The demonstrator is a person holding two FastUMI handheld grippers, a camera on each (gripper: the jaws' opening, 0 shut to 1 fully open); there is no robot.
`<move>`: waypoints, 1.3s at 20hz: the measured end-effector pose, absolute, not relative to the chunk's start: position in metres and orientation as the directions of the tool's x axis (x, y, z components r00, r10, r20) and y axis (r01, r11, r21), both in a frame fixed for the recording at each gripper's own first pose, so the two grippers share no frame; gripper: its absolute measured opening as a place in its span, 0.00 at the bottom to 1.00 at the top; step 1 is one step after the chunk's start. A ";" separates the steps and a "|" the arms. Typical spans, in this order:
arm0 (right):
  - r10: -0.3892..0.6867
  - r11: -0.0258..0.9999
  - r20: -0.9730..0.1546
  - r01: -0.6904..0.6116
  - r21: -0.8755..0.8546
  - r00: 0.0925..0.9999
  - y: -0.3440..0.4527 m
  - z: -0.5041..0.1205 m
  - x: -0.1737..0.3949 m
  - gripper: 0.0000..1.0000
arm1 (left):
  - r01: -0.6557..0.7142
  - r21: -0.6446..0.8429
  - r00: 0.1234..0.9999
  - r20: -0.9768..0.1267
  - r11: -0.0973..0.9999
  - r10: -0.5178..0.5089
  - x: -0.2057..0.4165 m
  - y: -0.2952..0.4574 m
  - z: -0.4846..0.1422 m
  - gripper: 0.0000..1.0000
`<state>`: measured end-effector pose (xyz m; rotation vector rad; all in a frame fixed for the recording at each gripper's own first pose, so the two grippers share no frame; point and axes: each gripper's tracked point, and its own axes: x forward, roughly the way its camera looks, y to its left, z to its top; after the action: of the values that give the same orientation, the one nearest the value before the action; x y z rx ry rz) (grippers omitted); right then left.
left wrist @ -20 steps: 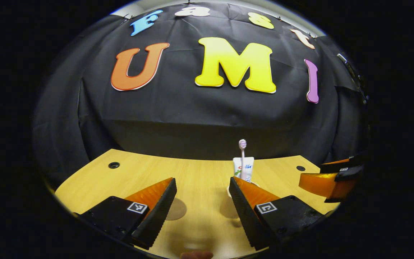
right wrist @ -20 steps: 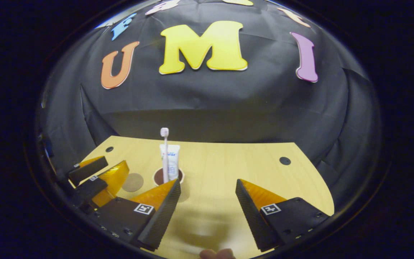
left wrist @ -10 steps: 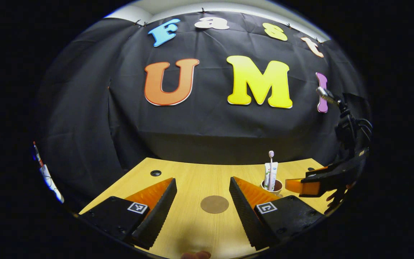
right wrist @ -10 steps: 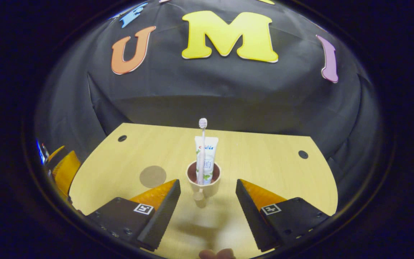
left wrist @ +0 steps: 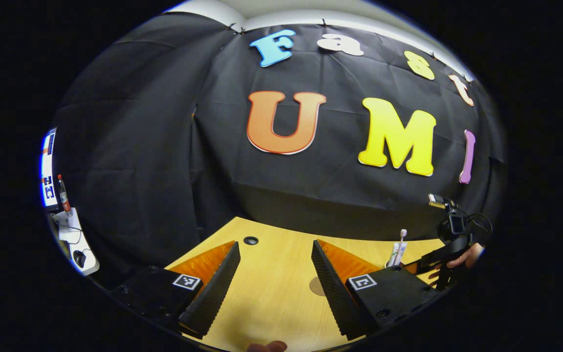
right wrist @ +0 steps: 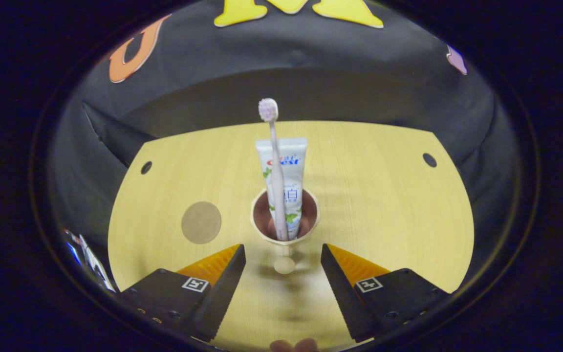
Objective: Put the toothbrush and toothpaste on the desktop into the cup, then pick up the cup and place it on the coaster on the desktop.
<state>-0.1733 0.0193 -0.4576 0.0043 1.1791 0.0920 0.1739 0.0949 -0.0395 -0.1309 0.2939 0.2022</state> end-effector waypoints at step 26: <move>0.030 0.999 -0.996 -0.033 0.027 0.087 0.022 -0.523 -0.164 0.46 | -0.394 -0.152 0.856 -0.419 0.906 0.302 0.129 0.152 -0.048 0.95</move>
<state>-0.1643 0.0223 -0.5228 -0.0030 1.4828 0.0467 0.1287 0.1522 -0.0483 -0.2378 0.3993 0.3696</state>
